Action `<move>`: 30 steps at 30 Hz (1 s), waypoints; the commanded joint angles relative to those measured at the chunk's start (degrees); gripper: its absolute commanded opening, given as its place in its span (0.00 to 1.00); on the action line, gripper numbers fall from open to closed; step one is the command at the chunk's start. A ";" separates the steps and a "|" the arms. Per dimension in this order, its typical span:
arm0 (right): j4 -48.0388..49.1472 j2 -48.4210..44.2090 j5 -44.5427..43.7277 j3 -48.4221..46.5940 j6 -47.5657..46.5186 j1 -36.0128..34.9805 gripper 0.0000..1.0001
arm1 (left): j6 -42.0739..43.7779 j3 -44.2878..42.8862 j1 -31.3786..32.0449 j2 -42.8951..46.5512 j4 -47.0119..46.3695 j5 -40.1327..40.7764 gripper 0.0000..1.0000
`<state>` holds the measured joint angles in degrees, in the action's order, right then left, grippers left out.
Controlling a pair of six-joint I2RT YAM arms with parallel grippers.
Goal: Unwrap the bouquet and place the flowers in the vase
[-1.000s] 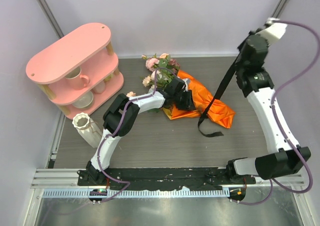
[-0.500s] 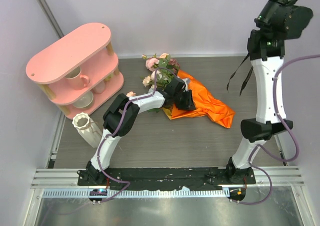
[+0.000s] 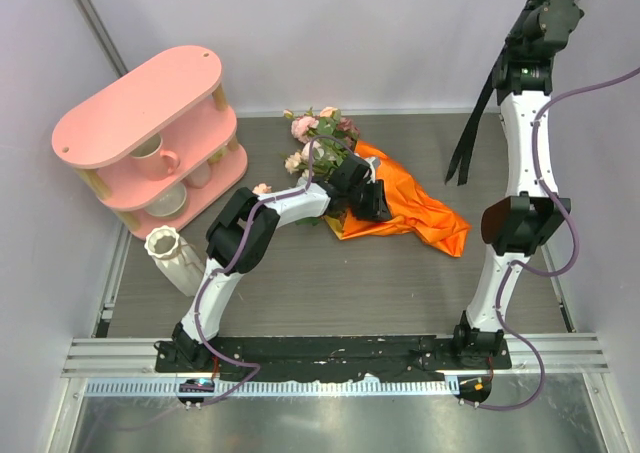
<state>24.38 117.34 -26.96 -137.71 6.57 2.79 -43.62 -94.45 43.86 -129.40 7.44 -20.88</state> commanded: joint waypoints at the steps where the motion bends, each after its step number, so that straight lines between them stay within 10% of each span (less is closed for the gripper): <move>1: 4.97 -0.63 1.12 -3.17 3.45 1.78 0.01 | -0.77 0.24 -0.26 -0.94 -1.73 -0.12 0.39; 18: 6.47 11.15 4.46 -5.30 10.04 6.00 0.01 | -2.26 -1.52 0.00 -2.52 -3.05 -1.09 0.40; 30: 11.57 4.92 6.03 30.82 20.75 8.19 0.01 | -2.70 -2.23 0.09 -3.14 -2.78 -1.09 0.40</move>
<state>32.08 127.57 -22.50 -113.97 19.49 8.80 -46.33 -95.44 43.90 -131.11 5.37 -22.15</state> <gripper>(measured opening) 0.027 0.395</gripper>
